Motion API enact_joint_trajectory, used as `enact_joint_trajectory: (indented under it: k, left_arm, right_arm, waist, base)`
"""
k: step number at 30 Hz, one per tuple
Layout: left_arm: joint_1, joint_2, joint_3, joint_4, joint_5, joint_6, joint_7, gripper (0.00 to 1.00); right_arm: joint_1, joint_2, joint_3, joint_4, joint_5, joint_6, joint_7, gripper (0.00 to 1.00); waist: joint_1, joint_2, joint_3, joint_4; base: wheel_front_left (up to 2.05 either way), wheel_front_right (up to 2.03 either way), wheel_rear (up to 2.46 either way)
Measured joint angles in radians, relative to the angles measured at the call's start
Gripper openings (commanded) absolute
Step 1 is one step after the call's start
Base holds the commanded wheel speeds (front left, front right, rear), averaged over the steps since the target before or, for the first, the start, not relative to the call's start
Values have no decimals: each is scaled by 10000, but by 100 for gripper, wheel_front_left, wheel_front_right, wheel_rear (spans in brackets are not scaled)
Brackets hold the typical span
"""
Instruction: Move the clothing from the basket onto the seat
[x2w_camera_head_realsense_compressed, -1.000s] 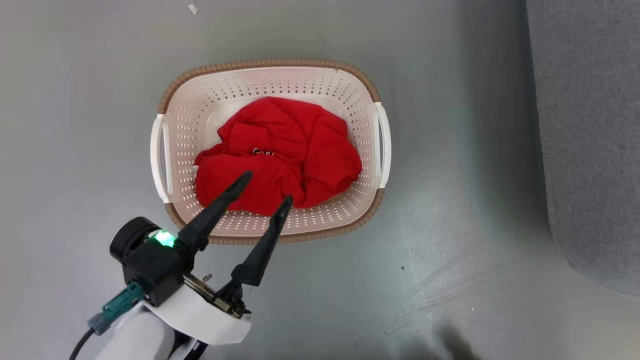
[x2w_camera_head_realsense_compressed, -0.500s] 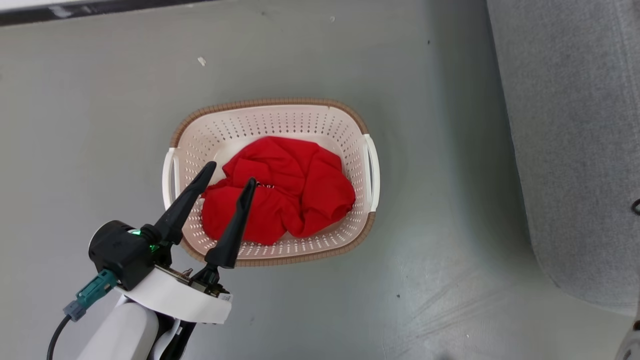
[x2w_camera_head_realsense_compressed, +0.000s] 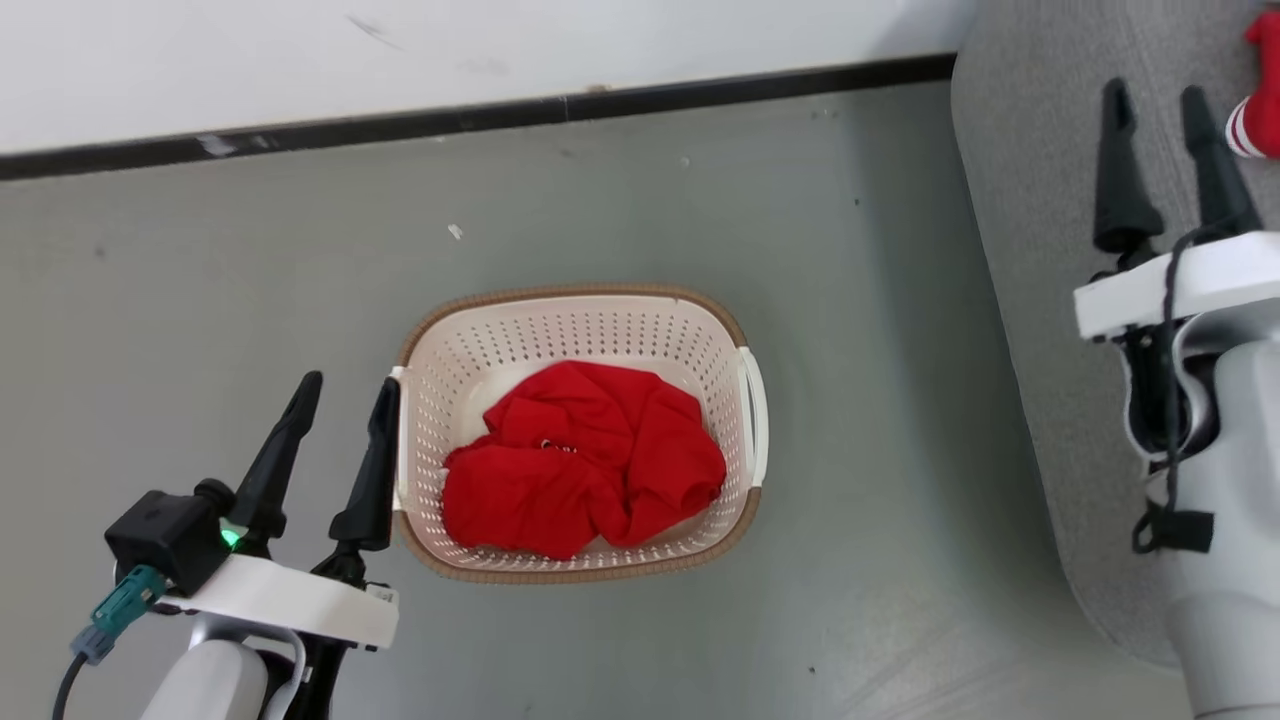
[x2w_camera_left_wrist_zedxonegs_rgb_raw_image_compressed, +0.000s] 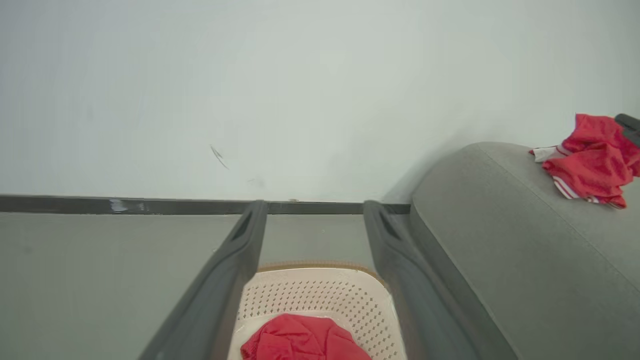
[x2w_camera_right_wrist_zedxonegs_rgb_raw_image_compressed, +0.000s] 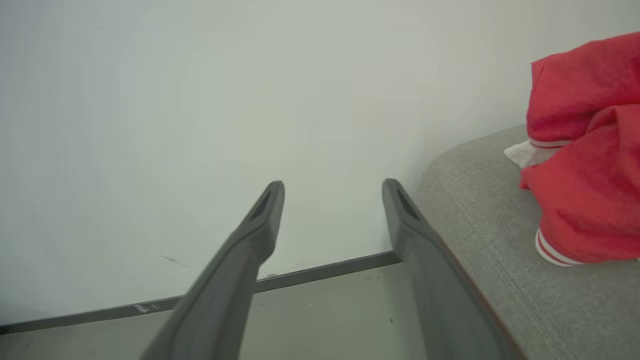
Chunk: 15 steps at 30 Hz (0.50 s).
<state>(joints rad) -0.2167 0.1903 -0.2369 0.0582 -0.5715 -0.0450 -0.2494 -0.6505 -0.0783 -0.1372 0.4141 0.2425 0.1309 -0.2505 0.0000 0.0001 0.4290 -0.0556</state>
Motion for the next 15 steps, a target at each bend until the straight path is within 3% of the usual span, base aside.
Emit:
enact_joint_trajectory:
  k: [15]
  left_arm:
    - [775,-533,934,809,209,73,0,100]
  right_arm:
    - [1921,94,1469,-366,-913,0,-2,100]
  waist:
    - [0,0,-1586,765]
  base:
    - [0,0,0]
